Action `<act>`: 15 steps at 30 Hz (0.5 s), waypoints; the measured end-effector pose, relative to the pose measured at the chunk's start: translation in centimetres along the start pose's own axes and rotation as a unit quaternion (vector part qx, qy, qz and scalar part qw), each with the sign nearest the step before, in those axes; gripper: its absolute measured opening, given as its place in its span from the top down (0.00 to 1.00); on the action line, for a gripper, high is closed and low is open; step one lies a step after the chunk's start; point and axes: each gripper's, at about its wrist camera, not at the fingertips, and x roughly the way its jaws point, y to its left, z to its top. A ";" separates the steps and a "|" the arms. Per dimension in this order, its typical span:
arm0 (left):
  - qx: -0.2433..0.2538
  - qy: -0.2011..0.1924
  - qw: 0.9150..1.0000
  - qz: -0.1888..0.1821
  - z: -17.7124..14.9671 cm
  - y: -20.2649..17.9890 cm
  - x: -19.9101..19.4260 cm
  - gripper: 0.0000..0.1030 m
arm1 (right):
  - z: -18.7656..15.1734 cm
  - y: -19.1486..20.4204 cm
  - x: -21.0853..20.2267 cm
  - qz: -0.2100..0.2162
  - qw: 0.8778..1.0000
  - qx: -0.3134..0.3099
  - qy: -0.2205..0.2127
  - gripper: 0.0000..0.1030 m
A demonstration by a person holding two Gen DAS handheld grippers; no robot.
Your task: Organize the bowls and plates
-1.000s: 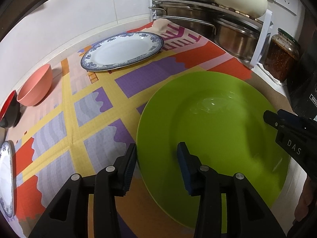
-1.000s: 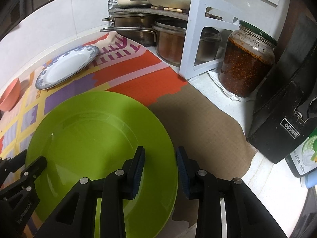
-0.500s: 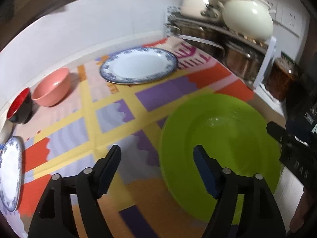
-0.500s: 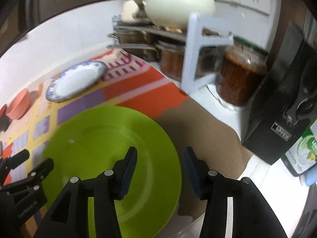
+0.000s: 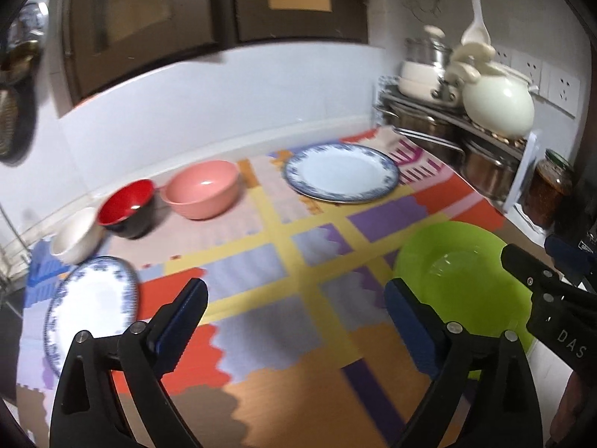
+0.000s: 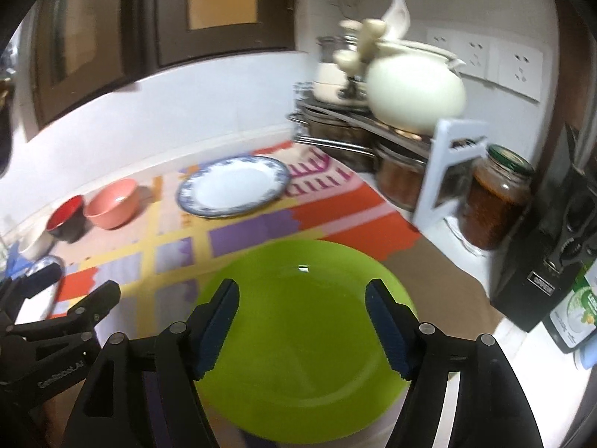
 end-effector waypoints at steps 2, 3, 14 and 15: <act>-0.008 -0.007 1.000 0.008 -0.1 1.6 -1.0 0.05 | 0.0 1.1 -0.5 0.009 1.000 -0.005 -0.002 0.31; -0.011 -0.010 1.000 0.009 -0.2 2.3 -1.4 0.03 | 0.0 1.7 -0.8 0.017 1.000 -0.007 -0.002 0.30; -0.029 -0.035 0.998 0.035 -1.1 10.3 -4.9 0.03 | 0.6 10.4 -3.7 0.059 0.997 -0.041 -0.029 0.25; -0.031 -0.037 0.998 0.037 -1.2 11.0 -5.2 0.03 | 0.6 11.1 -3.9 0.063 0.997 -0.044 -0.031 0.25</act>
